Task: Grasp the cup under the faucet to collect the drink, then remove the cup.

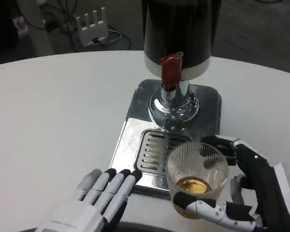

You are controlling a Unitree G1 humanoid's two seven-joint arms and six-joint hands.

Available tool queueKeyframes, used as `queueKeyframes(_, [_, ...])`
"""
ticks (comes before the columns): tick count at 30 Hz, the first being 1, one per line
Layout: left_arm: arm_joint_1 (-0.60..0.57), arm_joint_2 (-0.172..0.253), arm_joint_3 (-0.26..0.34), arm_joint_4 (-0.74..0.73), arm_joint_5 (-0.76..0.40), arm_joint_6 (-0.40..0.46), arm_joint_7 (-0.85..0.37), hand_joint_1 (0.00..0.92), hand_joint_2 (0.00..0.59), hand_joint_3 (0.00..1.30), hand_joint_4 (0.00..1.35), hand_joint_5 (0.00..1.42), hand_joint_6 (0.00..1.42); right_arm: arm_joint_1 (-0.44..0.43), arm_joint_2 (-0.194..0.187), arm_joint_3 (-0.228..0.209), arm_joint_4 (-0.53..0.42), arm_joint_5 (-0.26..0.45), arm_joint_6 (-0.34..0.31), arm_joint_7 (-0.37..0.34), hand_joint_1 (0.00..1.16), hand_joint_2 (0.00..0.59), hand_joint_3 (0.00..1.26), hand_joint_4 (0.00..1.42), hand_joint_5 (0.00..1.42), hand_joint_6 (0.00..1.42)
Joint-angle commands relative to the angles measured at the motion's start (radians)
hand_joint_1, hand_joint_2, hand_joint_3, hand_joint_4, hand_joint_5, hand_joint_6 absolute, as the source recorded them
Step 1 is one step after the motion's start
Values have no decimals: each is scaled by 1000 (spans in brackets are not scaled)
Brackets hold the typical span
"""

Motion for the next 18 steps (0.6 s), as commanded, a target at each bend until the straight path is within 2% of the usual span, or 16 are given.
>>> queueKeyframes(1, [23, 0, -10, -42, -4, 31, -60, 0, 99, 0, 0, 0, 0, 20, 9, 6, -40, 5, -10, 0, 902, 63, 892, 1017, 1230, 1424])
queueKeyframes(9, [35, -26, -17, -66, -49, 37, -70, 0, 104, 0, 0, 0, 0, 22, 4, -6, -57, 8, -8, 10, 899, 63, 898, 1017, 1230, 1424])
queueKeyframes(18, [40, -49, -40, -86, -43, 57, -90, 0, 108, 0, 0, 0, 0, 28, 3, -16, -59, 7, -12, 12, 898, 63, 900, 1017, 1230, 1420])
